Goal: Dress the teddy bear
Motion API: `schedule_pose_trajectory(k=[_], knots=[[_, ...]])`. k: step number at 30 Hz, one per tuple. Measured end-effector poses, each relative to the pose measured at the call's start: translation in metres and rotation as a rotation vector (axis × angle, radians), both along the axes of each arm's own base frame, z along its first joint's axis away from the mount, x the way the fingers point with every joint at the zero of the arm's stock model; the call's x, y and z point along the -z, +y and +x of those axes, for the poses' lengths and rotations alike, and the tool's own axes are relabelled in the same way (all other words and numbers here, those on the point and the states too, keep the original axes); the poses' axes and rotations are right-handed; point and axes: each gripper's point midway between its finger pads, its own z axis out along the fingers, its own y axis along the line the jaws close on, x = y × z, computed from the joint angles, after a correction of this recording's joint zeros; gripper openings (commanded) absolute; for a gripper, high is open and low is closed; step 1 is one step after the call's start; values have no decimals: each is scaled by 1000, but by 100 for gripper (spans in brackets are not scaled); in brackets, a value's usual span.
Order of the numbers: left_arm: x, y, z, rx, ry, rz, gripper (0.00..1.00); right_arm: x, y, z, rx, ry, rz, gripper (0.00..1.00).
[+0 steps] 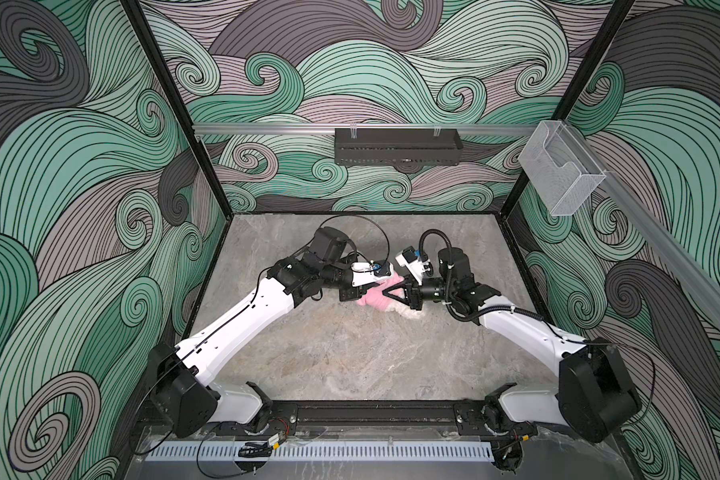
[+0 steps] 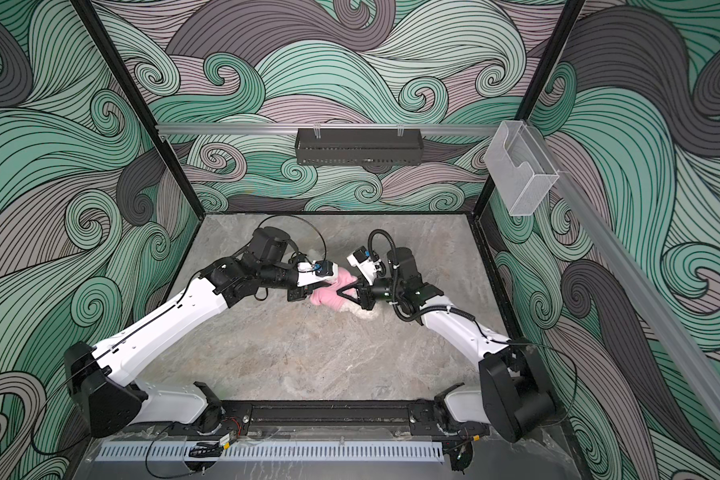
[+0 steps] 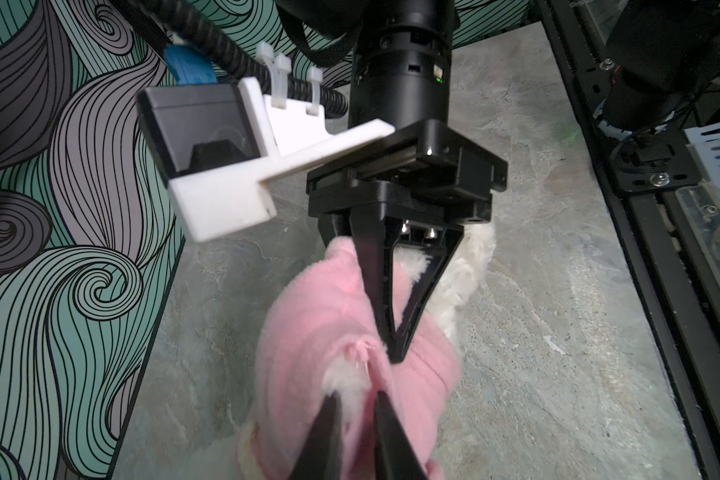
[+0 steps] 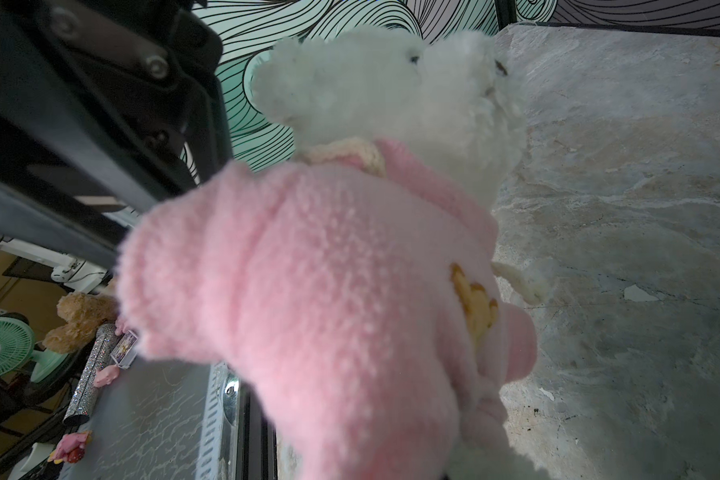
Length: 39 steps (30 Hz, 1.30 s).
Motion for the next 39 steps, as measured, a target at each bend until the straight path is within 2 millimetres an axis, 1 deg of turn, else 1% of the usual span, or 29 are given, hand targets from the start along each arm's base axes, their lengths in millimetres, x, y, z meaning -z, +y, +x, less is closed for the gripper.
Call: schedule_pose_trajectory(k=[7,15,19,33,39], knots=[[-2,-4,12,-28,-5,4,24,0,0,0,-8,-16,-1,0],[-4,-7,18,-46,1,5,27,0,2,-4,-27,-36,-2,0],[1,-9,23,-54,13,14,29,0,4,-5,-36,-42,-4,0],[12,-9,28,-70,43,58,42,0,7,-8,-51,-46,4,0],[22,-11,27,-59,110,101,49,3,7,-12,-63,-46,4,0]])
